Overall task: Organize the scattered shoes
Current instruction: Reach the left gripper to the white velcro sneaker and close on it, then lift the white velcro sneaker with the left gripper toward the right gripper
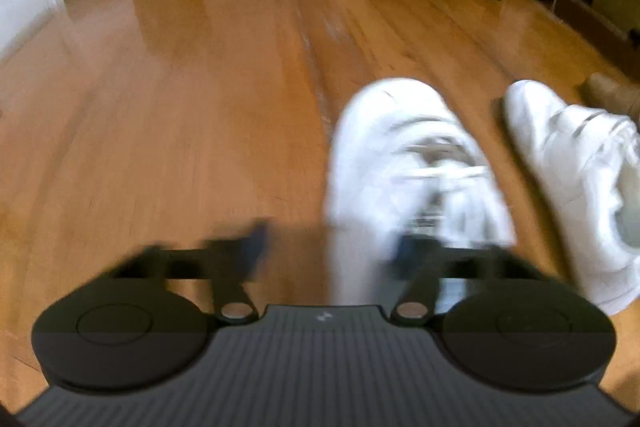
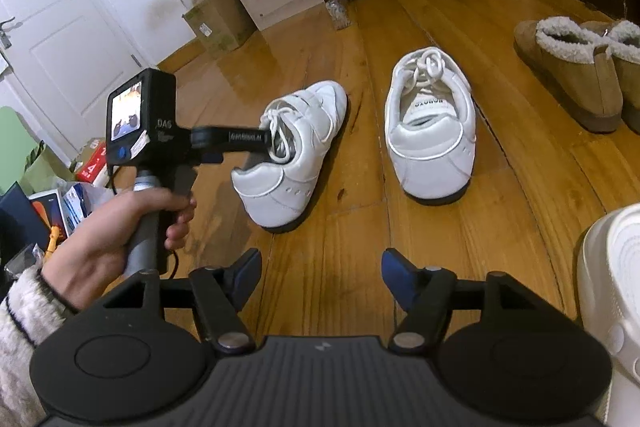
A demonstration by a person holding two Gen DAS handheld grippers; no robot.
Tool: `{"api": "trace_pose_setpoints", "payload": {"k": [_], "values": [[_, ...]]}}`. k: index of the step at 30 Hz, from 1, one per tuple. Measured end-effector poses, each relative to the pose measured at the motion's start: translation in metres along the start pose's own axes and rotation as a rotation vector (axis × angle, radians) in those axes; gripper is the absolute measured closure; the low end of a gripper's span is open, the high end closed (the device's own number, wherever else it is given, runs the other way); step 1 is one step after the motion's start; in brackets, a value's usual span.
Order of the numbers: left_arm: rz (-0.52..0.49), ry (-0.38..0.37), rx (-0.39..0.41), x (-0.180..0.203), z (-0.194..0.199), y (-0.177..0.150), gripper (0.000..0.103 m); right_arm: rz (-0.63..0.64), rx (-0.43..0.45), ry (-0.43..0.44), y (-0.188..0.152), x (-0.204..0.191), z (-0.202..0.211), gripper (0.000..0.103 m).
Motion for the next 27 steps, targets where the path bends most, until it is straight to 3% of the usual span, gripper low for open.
{"api": "trace_pose_setpoints", "payload": {"k": [4, 9, 14, 17, 21, 27], "values": [[-0.016, 0.072, 0.003, 0.01, 0.003, 0.002, 0.088, -0.007, -0.003, -0.011, 0.0, 0.004, 0.001, 0.03], [0.012, 0.05, -0.003, 0.019, 0.016, -0.013, 0.088, -0.014, -0.001, -0.028, 0.008, 0.013, 0.01, 0.03], [0.018, 0.025, 0.011, 0.037, 0.053, -0.037, 0.089, -0.043, -0.006, -0.024, 0.015, 0.026, 0.019, 0.028], [0.027, -0.019, 0.026, 0.055, 0.089, -0.064, 0.089, -0.052, 0.002, 0.013, 0.019, 0.03, 0.026, 0.028], [0.093, -0.086, -0.015, 0.068, 0.116, -0.106, 0.089, -0.041, 0.015, 0.031, 0.022, 0.028, 0.036, 0.027], [0.095, -0.109, -0.042, 0.093, 0.148, -0.151, 0.089, -0.003, 0.024, 0.051, 0.024, 0.019, 0.053, 0.027]]}}
Point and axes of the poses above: each gripper's, at about its wrist camera, not at the fingertips, and z roughly against the way its jaws point, x to its right, y to its top, the point moved 9 cm from there along -z, roughly the way its jaws point, and after that the axes turned 15 degrees about -y, right-handed, at the moved point
